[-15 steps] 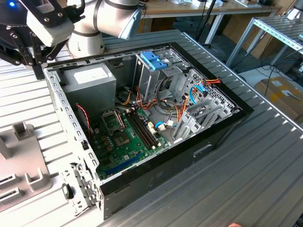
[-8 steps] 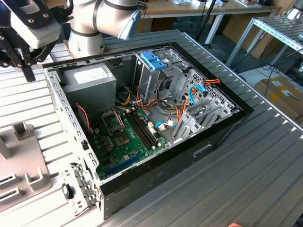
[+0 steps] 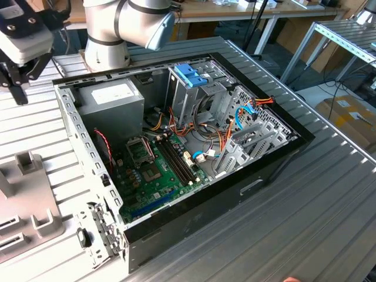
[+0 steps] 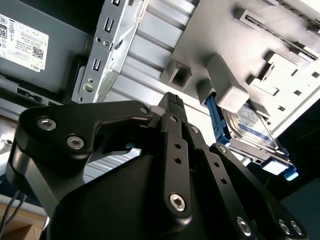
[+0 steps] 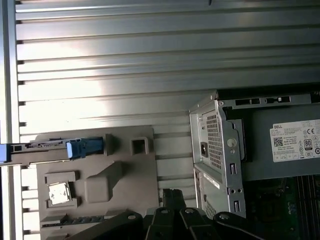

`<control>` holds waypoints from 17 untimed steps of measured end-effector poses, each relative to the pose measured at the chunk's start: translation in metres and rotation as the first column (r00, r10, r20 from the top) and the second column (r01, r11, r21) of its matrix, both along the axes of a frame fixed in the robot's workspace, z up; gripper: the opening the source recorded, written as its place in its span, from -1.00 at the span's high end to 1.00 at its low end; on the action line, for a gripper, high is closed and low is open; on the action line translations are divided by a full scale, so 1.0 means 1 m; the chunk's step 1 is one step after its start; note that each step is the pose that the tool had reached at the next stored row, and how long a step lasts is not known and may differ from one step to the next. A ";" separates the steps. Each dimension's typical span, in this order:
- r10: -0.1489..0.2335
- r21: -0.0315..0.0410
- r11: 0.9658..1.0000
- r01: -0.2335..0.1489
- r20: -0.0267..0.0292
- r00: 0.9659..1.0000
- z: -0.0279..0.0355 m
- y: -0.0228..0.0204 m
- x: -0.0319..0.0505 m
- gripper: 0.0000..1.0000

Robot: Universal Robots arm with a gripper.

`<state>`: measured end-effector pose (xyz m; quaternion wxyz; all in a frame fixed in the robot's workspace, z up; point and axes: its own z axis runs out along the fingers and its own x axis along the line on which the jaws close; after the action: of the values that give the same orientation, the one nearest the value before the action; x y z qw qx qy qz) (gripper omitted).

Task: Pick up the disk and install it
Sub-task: 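Reach for the disk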

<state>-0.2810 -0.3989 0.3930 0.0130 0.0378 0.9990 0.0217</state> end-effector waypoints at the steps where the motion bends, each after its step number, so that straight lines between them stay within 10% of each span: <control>1: 0.000 0.000 1.000 0.000 0.000 1.000 0.0000 0.0000 -0.0034 0.79; 17: 0.000 0.000 1.000 0.000 0.000 1.000 -0.0004 0.0000 -0.0498 0.79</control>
<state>-0.3308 -0.3990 0.3926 0.0131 0.0378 0.9990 0.0217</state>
